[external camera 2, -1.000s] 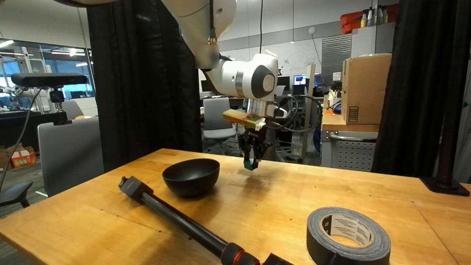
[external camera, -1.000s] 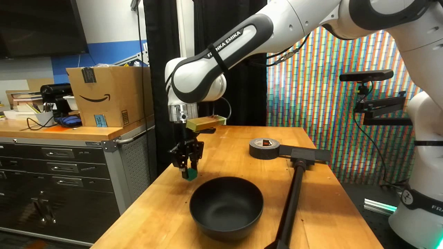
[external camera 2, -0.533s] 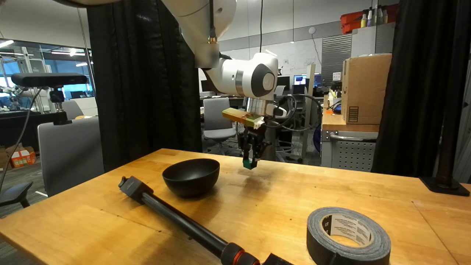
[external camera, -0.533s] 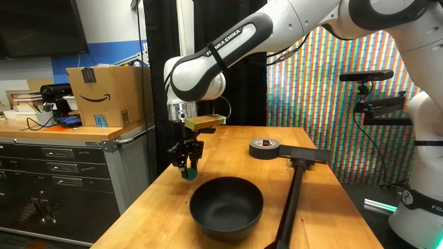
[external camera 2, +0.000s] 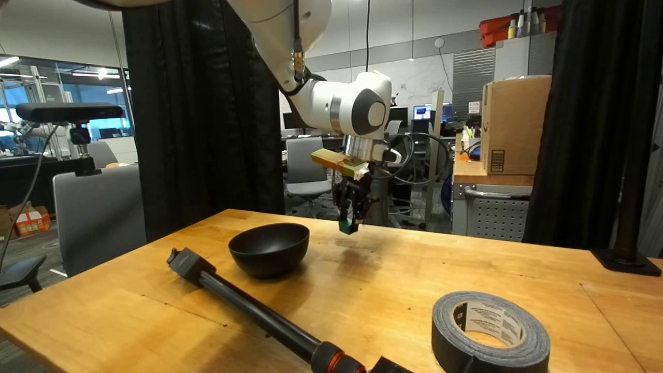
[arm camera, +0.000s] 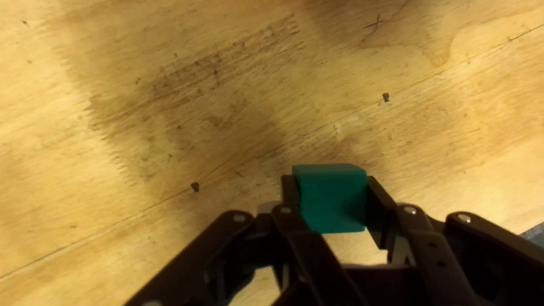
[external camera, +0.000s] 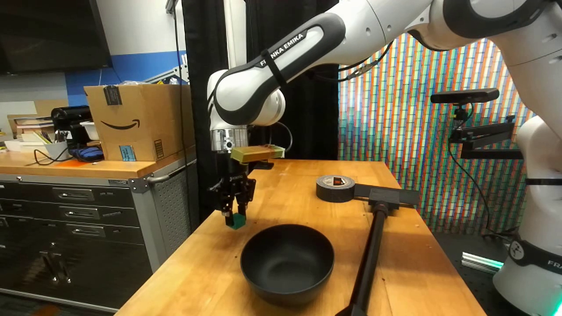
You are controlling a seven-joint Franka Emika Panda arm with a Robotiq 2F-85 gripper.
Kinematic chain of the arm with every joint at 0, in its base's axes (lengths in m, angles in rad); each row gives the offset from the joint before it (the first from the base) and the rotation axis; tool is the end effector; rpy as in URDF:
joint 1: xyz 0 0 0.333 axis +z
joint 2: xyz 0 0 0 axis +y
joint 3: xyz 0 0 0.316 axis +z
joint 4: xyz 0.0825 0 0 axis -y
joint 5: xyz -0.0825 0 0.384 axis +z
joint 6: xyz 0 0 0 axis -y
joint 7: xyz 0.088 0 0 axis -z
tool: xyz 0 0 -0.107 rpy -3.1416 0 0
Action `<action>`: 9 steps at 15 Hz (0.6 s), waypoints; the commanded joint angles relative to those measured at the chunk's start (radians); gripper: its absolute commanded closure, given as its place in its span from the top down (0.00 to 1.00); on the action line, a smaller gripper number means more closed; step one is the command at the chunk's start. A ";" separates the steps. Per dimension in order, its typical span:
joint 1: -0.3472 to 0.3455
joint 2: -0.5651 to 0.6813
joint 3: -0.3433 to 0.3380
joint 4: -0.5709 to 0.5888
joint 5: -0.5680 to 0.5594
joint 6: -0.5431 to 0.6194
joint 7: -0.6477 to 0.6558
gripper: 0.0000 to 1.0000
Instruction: Move the green block to the left
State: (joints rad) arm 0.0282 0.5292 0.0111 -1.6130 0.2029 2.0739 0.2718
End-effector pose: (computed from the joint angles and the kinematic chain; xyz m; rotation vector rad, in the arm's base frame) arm 0.6785 0.0361 0.3141 -2.9288 0.4997 0.1419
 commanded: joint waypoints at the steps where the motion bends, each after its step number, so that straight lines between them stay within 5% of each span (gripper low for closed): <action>1: 0.002 0.021 0.003 0.040 0.022 0.024 0.014 0.16; 9: 0.007 0.033 -0.003 0.047 0.025 0.026 0.060 0.16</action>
State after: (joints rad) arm 0.0282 0.5420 0.0113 -1.6055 0.2142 2.1102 0.2964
